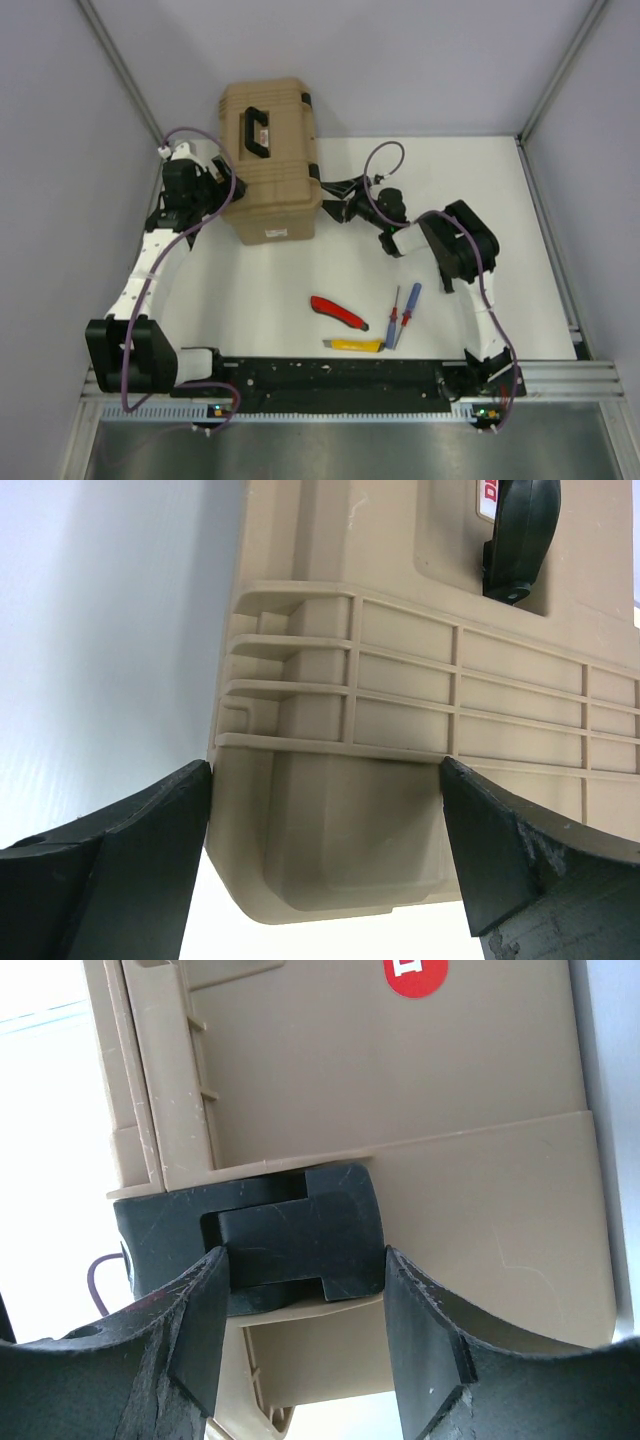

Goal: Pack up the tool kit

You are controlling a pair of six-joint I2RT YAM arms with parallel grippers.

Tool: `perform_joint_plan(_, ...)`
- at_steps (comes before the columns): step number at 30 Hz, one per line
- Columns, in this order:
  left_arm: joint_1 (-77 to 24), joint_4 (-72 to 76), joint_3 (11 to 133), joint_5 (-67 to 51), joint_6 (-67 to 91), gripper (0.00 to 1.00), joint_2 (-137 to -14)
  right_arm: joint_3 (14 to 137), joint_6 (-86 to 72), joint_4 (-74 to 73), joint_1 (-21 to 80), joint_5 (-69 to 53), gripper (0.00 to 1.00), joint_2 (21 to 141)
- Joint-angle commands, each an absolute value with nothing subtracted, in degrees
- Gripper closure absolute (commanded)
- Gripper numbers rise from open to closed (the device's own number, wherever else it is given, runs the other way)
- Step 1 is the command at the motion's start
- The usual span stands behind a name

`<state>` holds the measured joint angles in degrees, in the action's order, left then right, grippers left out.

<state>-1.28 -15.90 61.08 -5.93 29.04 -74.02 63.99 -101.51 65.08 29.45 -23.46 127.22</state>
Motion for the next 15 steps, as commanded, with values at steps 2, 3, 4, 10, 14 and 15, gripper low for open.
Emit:
perform_joint_plan(2,-5.6,-21.5,59.6,-17.2,29.3,0.09,-75.6,65.6,-96.7,91.2,38.5,-32.8,0.78,120.9)
perform_joint_plan(3,-5.6,-21.7,59.6,-17.1,29.2,0.09,-75.6,65.3,-96.2,90.3,38.4,-32.9,0.8,120.7)
perform_joint_plan(4,-5.7,-21.9,59.5,-16.6,29.0,0.09,-75.6,64.7,-95.5,88.8,38.2,-32.8,0.81,120.0)
perform_joint_plan(10,-5.9,-23.3,59.8,-14.1,27.8,0.09,-74.9,62.6,-89.0,77.0,38.1,-32.9,0.9,115.6)
perform_joint_plan(14,-6.0,-24.3,59.9,-12.1,27.0,0.1,-74.6,61.7,-83.9,67.4,38.1,-32.3,0.92,112.5)
perform_joint_plan(15,-6.0,-24.5,59.9,-11.6,26.8,0.1,-74.6,61.7,-82.4,63.8,38.1,-31.9,0.92,111.7)
